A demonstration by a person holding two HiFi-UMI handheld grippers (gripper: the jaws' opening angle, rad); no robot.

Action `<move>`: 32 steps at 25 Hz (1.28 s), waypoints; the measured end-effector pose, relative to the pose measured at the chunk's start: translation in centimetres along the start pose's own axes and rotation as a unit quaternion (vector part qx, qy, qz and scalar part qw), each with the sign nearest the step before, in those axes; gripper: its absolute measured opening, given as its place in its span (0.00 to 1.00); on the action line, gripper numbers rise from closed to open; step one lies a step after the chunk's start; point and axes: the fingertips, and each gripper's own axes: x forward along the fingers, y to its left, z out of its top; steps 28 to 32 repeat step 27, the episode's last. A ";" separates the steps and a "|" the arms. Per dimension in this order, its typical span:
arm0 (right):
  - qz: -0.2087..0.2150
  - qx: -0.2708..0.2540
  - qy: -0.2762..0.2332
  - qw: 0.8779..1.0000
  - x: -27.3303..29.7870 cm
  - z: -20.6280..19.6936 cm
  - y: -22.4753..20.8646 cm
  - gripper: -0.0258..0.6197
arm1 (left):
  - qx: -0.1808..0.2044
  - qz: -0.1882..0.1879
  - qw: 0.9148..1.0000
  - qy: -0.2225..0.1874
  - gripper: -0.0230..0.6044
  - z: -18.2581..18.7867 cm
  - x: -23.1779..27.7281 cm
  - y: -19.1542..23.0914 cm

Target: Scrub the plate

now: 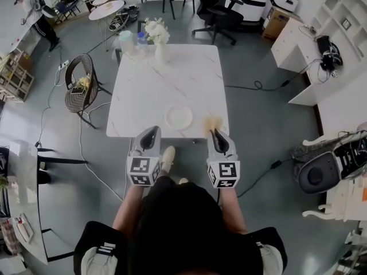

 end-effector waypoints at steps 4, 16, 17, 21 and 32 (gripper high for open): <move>0.004 0.002 -0.005 1.000 -0.1 0.1 0.1 0.12 | 0.000 0.003 1.000 -0.003 0.05 0.2 -0.1 0.0; 0.008 0.001 -0.008 1.000 -0.3 0.4 0.6 0.12 | 0.002 0.001 1.000 -0.004 0.05 0.2 0.1 -0.5; 0.009 0.001 -0.009 1.000 -0.3 0.4 0.7 0.12 | 0.001 0.000 1.000 -0.004 0.05 0.2 0.1 -0.5; 0.011 0.001 -0.008 1.000 -0.2 0.4 0.8 0.12 | -0.002 0.000 1.000 -0.004 0.05 0.1 0.1 -0.4; 0.012 0.002 -0.009 1.000 -0.1 0.4 0.7 0.12 | 0.000 0.002 1.000 -0.003 0.05 0.0 0.2 -0.3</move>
